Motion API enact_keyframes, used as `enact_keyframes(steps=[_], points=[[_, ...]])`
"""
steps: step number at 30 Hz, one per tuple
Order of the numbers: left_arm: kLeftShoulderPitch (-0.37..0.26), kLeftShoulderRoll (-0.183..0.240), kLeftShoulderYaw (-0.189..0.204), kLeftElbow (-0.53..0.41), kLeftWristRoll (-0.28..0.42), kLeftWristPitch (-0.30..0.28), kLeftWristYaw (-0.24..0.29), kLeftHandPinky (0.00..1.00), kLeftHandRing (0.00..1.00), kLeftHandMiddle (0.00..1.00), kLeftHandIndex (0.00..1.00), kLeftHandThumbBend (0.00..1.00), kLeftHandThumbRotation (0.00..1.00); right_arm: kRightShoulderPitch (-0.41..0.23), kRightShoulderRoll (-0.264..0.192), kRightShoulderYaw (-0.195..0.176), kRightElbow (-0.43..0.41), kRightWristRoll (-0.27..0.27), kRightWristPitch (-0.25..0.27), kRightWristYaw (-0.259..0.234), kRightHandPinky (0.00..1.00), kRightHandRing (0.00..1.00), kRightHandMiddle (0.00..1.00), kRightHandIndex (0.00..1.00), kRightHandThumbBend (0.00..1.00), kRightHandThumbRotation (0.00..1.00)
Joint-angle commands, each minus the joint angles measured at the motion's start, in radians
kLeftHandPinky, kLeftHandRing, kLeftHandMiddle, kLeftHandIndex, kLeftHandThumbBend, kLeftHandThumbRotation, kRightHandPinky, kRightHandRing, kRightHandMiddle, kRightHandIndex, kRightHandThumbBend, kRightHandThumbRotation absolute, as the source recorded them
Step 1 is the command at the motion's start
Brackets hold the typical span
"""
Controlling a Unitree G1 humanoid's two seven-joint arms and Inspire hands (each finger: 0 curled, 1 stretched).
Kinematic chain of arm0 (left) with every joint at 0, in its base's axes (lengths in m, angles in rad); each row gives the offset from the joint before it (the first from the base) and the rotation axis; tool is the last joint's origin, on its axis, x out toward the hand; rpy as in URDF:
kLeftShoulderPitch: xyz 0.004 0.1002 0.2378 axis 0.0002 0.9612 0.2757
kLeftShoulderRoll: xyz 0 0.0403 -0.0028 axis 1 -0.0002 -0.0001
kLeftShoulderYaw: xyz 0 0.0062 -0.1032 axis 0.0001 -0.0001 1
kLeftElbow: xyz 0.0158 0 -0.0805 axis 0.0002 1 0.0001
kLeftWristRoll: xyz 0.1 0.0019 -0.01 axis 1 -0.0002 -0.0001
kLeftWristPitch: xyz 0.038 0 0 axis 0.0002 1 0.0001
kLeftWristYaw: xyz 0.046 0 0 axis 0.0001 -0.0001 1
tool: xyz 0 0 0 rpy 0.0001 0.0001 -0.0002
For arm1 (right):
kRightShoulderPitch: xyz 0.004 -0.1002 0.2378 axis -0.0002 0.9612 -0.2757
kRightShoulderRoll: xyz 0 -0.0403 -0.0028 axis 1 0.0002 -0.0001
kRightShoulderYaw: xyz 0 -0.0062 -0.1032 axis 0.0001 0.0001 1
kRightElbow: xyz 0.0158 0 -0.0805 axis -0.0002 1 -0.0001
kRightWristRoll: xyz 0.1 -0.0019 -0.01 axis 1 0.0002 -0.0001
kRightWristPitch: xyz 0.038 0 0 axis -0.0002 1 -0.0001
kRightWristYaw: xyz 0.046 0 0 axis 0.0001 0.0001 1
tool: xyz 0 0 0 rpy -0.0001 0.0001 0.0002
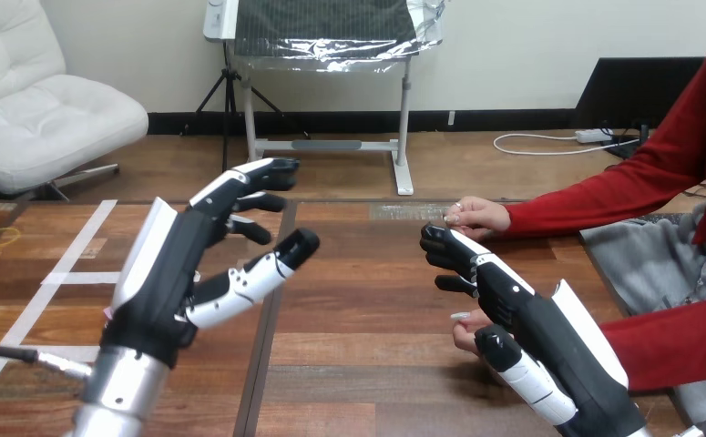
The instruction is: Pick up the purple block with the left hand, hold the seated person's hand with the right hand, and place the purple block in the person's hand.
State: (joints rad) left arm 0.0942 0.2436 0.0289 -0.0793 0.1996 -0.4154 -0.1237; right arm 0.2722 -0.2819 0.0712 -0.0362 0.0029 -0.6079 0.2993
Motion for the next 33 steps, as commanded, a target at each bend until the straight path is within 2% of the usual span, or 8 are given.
enact_keyframes(steps=[1, 9, 13, 24, 28, 33], points=[[-0.116, 0.034, 0.025, 0.079, 0.028, 0.009, 0.032, 0.59, 0.75, 0.79, 0.79, 0.64, 0.63, -0.028, -0.003, -0.022, -0.057, 0.013, -0.002, -0.006, 0.86, 0.91, 0.91, 0.91, 0.85, 1.0], [-0.189, 0.075, 0.028, 0.175, 0.071, 0.028, 0.056, 0.64, 0.78, 0.82, 0.81, 0.64, 0.63, -0.026, -0.003, -0.021, -0.061, 0.025, 0.004, 0.0, 0.86, 0.91, 0.92, 0.91, 0.85, 1.0], [-0.225, 0.102, 0.024, 0.224, 0.115, 0.046, 0.077, 0.66, 0.79, 0.82, 0.81, 0.63, 0.63, -0.022, -0.003, -0.022, -0.065, 0.024, 0.01, -0.003, 0.87, 0.91, 0.92, 0.91, 0.85, 1.0], [-0.306, 0.151, 0.01, 0.347, 0.197, 0.071, 0.125, 0.66, 0.8, 0.83, 0.82, 0.6, 0.62, -0.018, -0.006, -0.026, -0.077, 0.022, 0.016, -0.003, 0.88, 0.92, 0.92, 0.91, 0.85, 1.0], [-0.354, 0.169, 0.0, 0.434, 0.225, 0.083, 0.159, 0.66, 0.8, 0.83, 0.82, 0.61, 0.61, -0.017, -0.005, -0.029, -0.076, 0.021, 0.01, -0.004, 0.88, 0.92, 0.92, 0.91, 0.85, 1.0], [-0.38, 0.177, -0.008, 0.484, 0.239, 0.086, 0.18, 0.74, 0.81, 0.83, 0.82, 0.64, 0.61, -0.018, -0.003, -0.03, -0.073, 0.021, 0.008, -0.004, 0.88, 0.91, 0.91, 0.91, 0.85, 1.0]])
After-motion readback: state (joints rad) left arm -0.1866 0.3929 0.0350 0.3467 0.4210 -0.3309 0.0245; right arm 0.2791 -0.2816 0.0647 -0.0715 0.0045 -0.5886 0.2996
